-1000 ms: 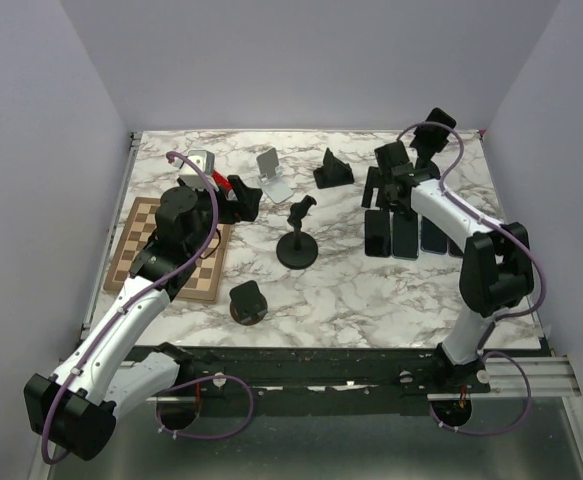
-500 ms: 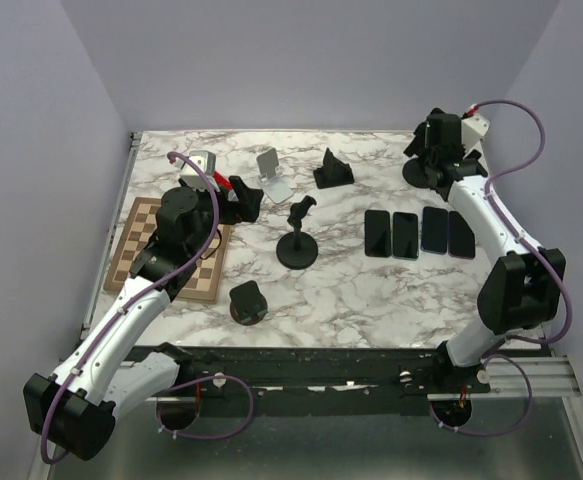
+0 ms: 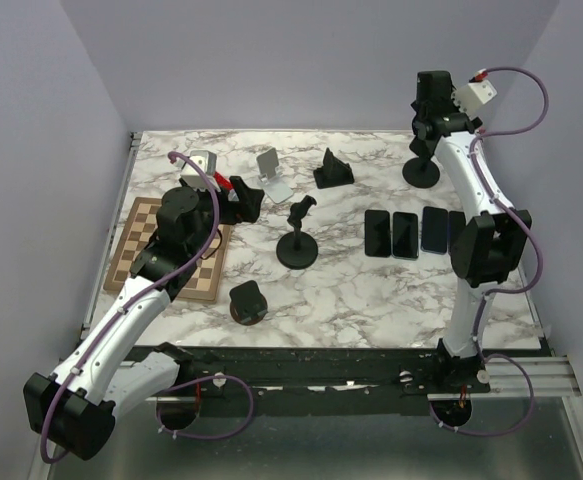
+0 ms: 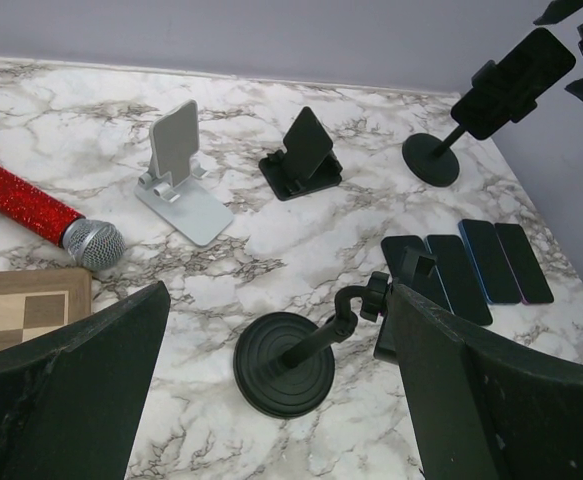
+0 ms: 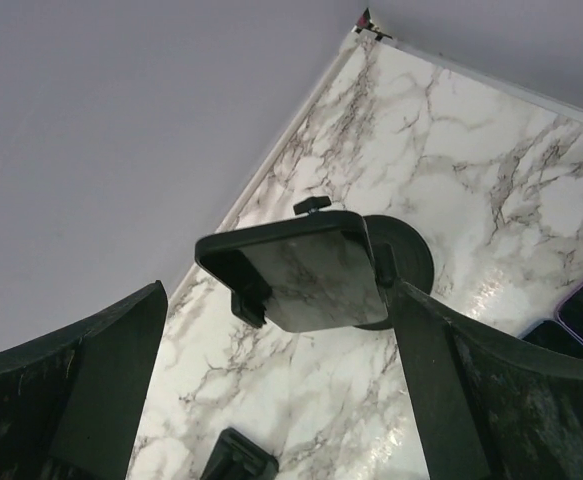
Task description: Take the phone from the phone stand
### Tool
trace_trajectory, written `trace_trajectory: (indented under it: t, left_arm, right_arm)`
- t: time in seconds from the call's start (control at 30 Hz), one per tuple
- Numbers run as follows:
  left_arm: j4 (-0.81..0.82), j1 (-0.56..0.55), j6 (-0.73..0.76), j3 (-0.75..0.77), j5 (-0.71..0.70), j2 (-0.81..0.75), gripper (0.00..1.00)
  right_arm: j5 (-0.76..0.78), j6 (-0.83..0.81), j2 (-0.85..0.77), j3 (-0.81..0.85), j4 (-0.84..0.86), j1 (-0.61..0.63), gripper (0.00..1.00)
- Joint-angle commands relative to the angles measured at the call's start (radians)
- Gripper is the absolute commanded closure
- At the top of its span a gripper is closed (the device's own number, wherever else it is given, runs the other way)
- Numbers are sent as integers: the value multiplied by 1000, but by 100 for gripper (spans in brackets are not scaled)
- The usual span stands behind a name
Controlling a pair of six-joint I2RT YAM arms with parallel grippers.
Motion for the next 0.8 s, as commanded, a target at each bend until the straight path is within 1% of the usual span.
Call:
trace_trajectory:
  t: [0.0, 0.1, 0.2, 0.37, 0.47, 0.63, 0.77]
  left_arm:
    - [10, -9, 0, 17, 12, 7, 2]
    - [6, -9, -1, 19, 11, 10, 2]
    - [4, -9, -3, 21, 17, 11, 2]
    - [3, -11, -7, 23, 23, 18, 2]
    - [3, -13, -8, 24, 25, 21, 2]
    - [1, -13, -7, 26, 25, 21, 2]
    - [0, -14, -8, 26, 25, 24, 2]
  right_arm:
    - [103, 58, 87, 130, -116, 1, 0]
    - [133, 53, 129, 162, -140, -1, 0]
    - [143, 37, 140, 141, -120, -13, 0]
    - [110, -53, 148, 93, -17, -35, 0]
    - [49, -159, 160, 82, 73, -45, 0]
    - [29, -239, 200, 126, 79, -48, 0]
    - [9, -263, 211, 124, 83, -49, 0]
